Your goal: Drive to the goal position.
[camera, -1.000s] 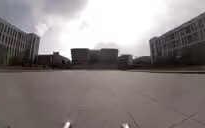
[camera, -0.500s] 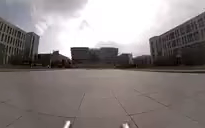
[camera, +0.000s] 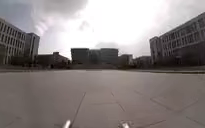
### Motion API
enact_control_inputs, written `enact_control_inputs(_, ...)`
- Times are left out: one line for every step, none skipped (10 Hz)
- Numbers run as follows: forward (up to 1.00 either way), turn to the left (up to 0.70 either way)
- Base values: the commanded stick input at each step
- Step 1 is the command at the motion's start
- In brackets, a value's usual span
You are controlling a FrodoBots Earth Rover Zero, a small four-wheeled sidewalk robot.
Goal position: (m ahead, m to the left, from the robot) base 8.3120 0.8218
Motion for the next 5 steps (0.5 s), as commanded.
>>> enact_control_inputs(0.70, 0.00)
enact_control_inputs(0.70, 0.00)
enact_control_inputs(0.70, 0.00)
enact_control_inputs(0.70, 0.00)
enact_control_inputs(0.70, 0.00)
